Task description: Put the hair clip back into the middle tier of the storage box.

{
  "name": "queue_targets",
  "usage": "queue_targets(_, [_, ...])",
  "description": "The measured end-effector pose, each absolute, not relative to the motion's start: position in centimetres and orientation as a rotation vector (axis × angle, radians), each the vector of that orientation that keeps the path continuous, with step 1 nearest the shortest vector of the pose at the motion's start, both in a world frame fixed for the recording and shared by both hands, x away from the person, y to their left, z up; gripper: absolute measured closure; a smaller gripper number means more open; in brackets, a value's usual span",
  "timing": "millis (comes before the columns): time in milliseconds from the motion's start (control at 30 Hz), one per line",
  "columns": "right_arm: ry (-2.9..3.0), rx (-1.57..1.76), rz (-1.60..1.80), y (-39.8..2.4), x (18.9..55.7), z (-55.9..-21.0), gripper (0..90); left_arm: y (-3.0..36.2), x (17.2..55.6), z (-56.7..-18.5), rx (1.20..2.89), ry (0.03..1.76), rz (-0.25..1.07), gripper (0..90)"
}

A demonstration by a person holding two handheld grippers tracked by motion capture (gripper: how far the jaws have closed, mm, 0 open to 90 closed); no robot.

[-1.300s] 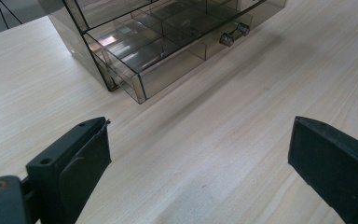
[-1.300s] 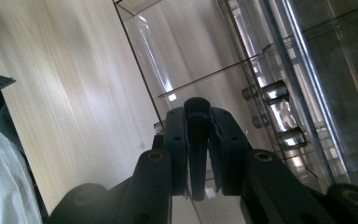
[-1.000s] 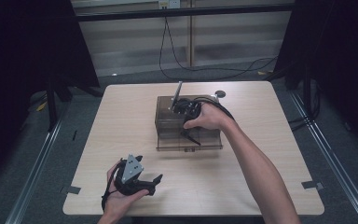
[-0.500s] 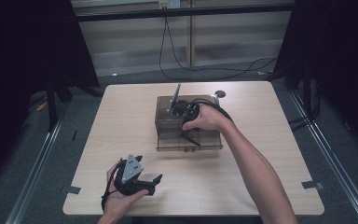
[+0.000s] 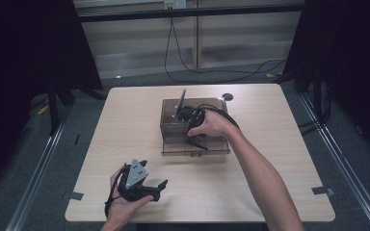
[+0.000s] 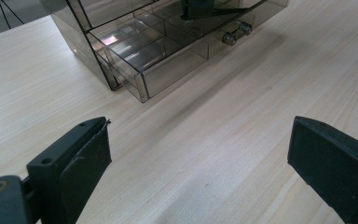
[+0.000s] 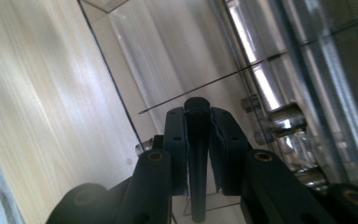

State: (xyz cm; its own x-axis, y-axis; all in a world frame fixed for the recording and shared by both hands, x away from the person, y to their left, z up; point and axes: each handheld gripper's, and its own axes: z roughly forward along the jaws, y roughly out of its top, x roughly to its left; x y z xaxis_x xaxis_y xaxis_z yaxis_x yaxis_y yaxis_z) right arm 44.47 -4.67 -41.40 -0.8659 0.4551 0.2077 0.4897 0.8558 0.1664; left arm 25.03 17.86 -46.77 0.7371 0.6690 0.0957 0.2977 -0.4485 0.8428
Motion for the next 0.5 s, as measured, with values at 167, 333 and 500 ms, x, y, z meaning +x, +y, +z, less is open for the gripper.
queue_targets(167, [-2.863,-0.747,-0.337,-4.79,44.54,-41.44,77.8,17.82,24.99,-46.77,2.05,0.728,0.528,5.8])
queue_targets(333, [-2.862,-0.753,-0.341,-4.7,44.6,-41.15,77.8,17.84,25.01,-46.78,2.05,0.728,0.529,5.8])
queue_targets(500, [-2.844,-0.762,-0.35,-4.5,44.72,-41.19,77.8,17.84,25.0,-46.76,2.05,0.729,0.53,5.8])
